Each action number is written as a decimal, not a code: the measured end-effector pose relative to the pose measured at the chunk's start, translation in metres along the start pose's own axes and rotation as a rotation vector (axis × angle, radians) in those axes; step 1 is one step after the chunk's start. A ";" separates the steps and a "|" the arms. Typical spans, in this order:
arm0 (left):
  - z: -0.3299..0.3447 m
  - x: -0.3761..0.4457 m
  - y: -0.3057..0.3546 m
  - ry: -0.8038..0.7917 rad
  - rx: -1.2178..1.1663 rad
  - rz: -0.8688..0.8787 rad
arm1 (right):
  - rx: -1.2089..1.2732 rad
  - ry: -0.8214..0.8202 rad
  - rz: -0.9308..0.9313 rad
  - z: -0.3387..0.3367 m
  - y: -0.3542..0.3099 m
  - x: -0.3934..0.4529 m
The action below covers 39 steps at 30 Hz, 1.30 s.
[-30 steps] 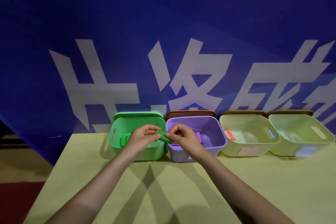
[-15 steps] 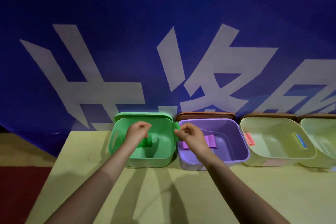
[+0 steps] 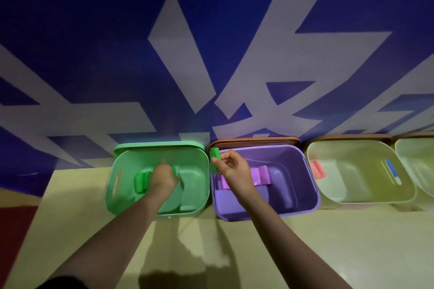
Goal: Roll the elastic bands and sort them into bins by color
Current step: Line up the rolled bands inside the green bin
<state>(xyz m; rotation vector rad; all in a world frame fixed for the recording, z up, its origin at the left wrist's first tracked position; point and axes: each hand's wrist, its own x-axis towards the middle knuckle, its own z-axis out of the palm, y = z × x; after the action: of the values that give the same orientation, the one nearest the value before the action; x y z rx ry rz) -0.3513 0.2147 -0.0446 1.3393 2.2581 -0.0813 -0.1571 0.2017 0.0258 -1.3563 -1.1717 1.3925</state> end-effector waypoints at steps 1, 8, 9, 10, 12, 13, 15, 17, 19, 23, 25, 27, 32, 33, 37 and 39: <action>0.000 0.000 -0.002 0.003 -0.039 -0.022 | -0.008 -0.008 0.004 0.001 0.002 0.000; -0.014 0.000 -0.015 -0.030 -0.607 -0.183 | 0.024 -0.021 0.005 0.002 0.012 -0.010; -0.018 -0.004 -0.016 -0.035 -0.768 -0.226 | 0.025 -0.030 0.000 0.002 0.012 -0.012; -0.024 -0.010 -0.015 -0.035 -0.938 -0.276 | 0.028 -0.038 -0.004 0.002 0.012 -0.015; -0.037 -0.024 -0.016 -0.035 -1.221 -0.354 | 0.036 -0.041 0.002 0.002 0.009 -0.020; -0.044 -0.032 -0.017 -0.056 -1.321 -0.369 | 0.038 -0.035 0.010 0.003 0.008 -0.022; -0.058 -0.050 -0.018 -0.111 -1.387 -0.314 | 0.039 -0.027 0.018 0.003 0.003 -0.028; -0.066 -0.067 -0.020 -0.131 -1.318 -0.221 | 0.034 -0.035 0.016 0.004 -0.004 -0.036; -0.067 -0.075 -0.025 -0.126 -1.260 -0.145 | 0.055 -0.041 0.004 0.006 -0.011 -0.044; -0.077 -0.106 -0.022 -0.119 -1.345 -0.027 | 0.068 -0.076 -0.018 0.013 -0.026 -0.062; -0.081 -0.117 -0.024 -0.165 -1.462 0.018 | 0.079 -0.093 -0.017 0.016 -0.033 -0.070; -0.084 -0.130 -0.026 -0.214 -1.507 0.073 | 0.077 -0.111 -0.028 0.019 -0.040 -0.078; -0.086 -0.147 -0.031 -0.150 -1.533 0.064 | 0.066 -0.114 -0.044 0.024 -0.045 -0.095; -0.085 -0.147 -0.031 -0.142 -1.512 0.034 | 0.060 -0.114 -0.038 0.025 -0.043 -0.097; -0.087 -0.142 -0.031 -0.188 -1.493 -0.062 | 0.009 -0.130 0.027 0.031 -0.035 -0.097; -0.089 -0.138 -0.031 -0.190 -1.401 -0.095 | -0.033 -0.128 0.081 0.035 -0.033 -0.090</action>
<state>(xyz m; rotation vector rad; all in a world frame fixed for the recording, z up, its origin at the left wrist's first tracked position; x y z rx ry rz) -0.3595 0.1141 0.0889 0.4017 1.5179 1.0699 -0.1878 0.1182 0.0759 -1.3673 -1.2400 1.5427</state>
